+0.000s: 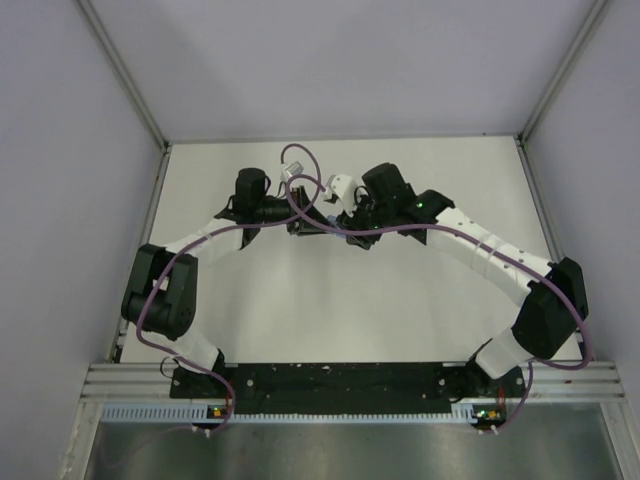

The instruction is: Sort the pills into containers

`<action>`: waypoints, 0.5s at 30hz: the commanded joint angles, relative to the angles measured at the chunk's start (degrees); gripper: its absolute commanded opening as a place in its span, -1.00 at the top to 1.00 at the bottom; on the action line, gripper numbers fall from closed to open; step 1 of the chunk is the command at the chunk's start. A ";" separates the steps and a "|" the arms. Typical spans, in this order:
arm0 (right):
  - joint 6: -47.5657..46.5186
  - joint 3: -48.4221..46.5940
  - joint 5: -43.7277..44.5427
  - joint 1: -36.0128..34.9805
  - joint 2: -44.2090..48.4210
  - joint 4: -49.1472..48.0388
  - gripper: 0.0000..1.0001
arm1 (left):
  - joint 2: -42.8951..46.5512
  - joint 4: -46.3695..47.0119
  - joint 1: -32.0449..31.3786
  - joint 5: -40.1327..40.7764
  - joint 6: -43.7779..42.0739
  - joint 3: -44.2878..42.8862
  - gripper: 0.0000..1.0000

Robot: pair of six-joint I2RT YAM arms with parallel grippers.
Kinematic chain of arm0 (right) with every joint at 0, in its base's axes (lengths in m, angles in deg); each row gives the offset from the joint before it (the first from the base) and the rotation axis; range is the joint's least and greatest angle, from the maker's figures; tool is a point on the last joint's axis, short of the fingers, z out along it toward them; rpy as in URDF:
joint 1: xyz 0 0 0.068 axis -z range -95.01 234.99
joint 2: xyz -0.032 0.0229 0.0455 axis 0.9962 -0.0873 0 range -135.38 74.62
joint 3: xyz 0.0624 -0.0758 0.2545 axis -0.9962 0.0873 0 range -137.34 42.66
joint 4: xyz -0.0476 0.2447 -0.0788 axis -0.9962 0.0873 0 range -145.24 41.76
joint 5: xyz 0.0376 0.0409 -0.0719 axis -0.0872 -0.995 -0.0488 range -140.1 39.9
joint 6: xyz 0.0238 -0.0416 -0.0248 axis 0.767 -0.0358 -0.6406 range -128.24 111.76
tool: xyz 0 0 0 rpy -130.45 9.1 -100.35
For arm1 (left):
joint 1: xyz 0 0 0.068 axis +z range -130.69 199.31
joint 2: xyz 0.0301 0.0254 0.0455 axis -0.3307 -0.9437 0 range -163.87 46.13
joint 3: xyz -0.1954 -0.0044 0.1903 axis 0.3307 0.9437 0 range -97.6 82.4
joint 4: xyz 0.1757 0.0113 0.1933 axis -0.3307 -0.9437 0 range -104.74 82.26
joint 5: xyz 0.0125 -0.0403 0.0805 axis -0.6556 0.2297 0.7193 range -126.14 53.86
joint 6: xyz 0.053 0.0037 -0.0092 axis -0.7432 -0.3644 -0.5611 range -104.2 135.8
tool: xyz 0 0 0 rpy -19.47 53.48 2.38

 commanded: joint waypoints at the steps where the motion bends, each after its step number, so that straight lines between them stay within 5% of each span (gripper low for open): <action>1: 0.51 -1.54 -0.16 -0.80 -0.12 -2.94 0.80 | 0.94 2.43 -0.79 -0.82 -0.95 -0.86 1.00; 15: 0.69 -2.07 0.02 -0.71 -0.47 -2.86 0.80 | 2.70 3.84 -0.70 2.52 0.72 1.51 1.00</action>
